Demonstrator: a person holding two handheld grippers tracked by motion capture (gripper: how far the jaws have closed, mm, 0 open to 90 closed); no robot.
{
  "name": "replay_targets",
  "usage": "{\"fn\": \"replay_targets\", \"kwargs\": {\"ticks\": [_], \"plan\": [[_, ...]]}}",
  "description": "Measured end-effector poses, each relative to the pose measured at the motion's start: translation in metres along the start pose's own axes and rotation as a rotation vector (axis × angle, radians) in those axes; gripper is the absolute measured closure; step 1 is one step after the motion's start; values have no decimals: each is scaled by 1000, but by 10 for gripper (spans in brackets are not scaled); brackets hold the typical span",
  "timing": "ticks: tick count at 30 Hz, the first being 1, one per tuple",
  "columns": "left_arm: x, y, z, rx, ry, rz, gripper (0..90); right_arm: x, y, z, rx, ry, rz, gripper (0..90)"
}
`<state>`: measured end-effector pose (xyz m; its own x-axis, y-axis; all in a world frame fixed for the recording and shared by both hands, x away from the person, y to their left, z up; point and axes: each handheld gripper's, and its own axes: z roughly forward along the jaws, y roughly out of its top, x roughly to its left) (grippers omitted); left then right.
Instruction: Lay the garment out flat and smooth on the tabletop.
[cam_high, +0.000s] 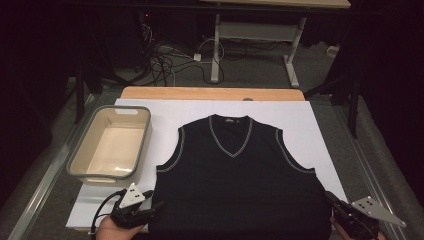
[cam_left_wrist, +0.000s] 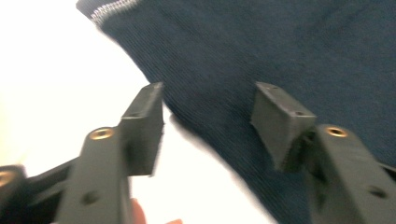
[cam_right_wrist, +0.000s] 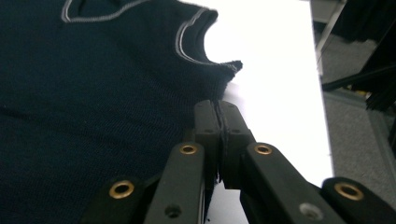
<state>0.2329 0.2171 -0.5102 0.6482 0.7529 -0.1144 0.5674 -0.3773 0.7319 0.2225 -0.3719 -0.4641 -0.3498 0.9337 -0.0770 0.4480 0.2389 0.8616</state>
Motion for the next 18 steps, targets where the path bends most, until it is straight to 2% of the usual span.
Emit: {"fn": "replay_targets", "kwargs": {"ticks": [2, 4, 5, 7, 12, 15, 18], "plan": [[-2, 0, 1, -3, -34, 16, 624, 0, -3, 4, 15, 6, 3, 894], [-2, 0, 1, 0, -70, 23, 811, 0, -5, 5, 24, 14, 14, 894], [-2, -1, 0, -5, -73, 29, 832, 0, -6, 5, 24, 16, 14, 894], [-1, -3, -5, -8, -76, 24, 845, 1, -9, 1, 30, 21, 12, 893], [-5, -16, -28, -60, -88, 36, 847, 2, -18, -12, 31, 36, 17, 893], [-5, -17, -26, -59, -104, 26, 833, 2, -24, -16, 40, 59, 33, 882], [-4, -15, -21, -76, -122, 8, 722, 2, -24, -13, 47, 83, 43, 764]]}}
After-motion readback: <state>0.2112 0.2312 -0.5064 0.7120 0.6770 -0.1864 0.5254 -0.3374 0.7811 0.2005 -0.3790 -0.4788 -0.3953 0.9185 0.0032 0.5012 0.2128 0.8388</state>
